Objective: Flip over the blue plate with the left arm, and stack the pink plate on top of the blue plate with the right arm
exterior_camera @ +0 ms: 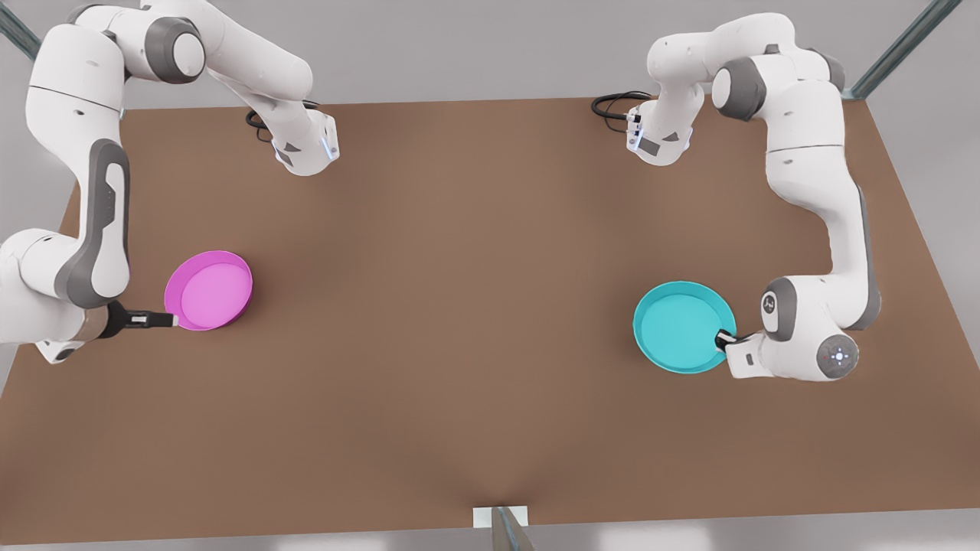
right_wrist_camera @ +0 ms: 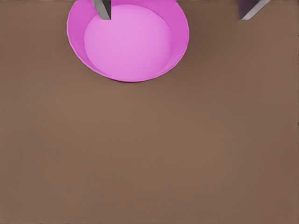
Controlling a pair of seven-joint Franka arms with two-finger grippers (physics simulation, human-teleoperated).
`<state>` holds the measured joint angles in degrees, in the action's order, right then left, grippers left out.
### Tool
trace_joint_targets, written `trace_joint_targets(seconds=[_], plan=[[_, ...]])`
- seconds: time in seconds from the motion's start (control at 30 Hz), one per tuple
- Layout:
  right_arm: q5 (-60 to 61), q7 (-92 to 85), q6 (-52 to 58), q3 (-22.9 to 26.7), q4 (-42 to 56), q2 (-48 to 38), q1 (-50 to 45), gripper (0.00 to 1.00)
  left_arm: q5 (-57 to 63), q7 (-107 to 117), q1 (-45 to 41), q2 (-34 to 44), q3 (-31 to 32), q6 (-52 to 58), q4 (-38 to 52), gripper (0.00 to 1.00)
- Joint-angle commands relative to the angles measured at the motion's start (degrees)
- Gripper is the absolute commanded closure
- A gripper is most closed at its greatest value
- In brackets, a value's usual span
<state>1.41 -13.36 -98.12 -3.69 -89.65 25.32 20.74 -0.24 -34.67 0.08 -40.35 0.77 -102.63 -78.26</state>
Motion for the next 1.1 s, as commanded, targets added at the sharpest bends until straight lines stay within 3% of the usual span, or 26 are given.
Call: trace_joint_targets(seconds=[0.0, 0.3, 0.63, 0.7, 0.77, 1.07], plan=[[0.0, 0.0, 0.04, 0.0, 0.0, 0.0, 0.0, 0.0, 2.86, 0.29, -0.16, 0.09, 0.02, 0.24, 0.04, 0.79], [0.0, 0.0, 0.04, 0.0, -0.17, 0.0, -0.26, 0.0, 28.01, 18.05, -18.0, 0.88, -0.07, 20.98, 7.6, 0.79], [-1.58, -0.62, 0.92, 0.09, -2.98, 0.17, 0.18, 0.0, 52.88, 34.84, -41.91, -2.9, -0.07, 39.62, 7.6, 0.79], [-3.87, -7.02, -13.31, 0.0, -13.88, -0.36, 3.95, 0.0, 56.75, 36.86, -46.75, -5.18, -0.07, 43.13, 7.6, 0.79], [-3.87, -14.23, -22.54, -0.09, -18.89, -0.27, 7.91, 0.0, 60.44, 37.74, -50.35, -7.02, -0.07, 46.38, 7.51, 0.79], [-3.25, -20.92, -23.16, -0.26, -23.46, 0.0, 16.88, 0.0, 71.43, 42.93, -60.64, -15.55, -0.07, 52.8, 7.68, 0.79]])
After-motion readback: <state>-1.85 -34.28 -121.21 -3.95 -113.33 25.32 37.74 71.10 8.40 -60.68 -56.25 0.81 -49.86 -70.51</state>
